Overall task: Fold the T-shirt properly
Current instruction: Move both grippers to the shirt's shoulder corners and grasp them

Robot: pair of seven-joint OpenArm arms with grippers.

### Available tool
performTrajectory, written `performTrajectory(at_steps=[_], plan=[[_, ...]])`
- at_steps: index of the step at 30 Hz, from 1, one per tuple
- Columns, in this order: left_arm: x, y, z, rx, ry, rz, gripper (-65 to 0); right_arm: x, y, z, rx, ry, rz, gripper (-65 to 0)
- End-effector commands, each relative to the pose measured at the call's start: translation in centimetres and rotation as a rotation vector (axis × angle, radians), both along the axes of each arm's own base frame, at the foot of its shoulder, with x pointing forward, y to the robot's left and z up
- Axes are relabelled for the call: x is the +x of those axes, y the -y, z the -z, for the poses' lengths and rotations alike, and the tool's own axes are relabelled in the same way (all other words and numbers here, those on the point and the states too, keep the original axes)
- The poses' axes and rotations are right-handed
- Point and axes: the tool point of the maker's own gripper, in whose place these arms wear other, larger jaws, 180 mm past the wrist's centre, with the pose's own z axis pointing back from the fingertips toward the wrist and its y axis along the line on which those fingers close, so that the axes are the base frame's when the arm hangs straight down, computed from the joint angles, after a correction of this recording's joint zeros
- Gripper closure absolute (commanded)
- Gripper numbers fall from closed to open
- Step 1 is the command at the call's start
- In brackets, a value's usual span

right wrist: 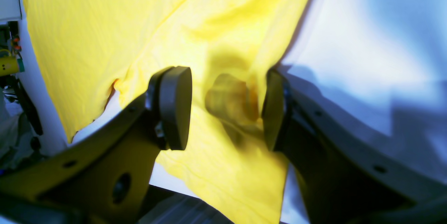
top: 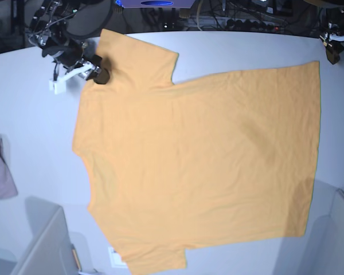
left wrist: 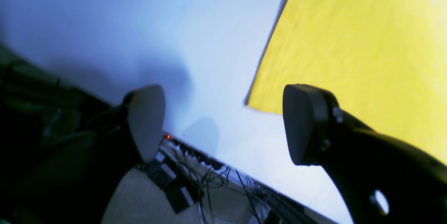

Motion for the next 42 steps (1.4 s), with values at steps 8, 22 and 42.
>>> performTrajectory(at_steps=[8, 22, 42], plan=[[1.6, 1.7, 2.4, -0.081, 0.010, 0.032, -50.8, -1.7, 0.4, 1.1, -0.038, -0.090, -0.035, 0.0], [5.0, 5.0, 7.6, -0.254, 0.020, 0.035, -50.7, -1.5, 1.1, 0.9, -0.057, -0.084, -0.035, 0.0], [3.2, 3.9, 8.5, -0.282, 0.037, -0.077, -34.6, -1.3, 1.1, 1.0, -0.055, -0.084, -0.034, 0.0]])
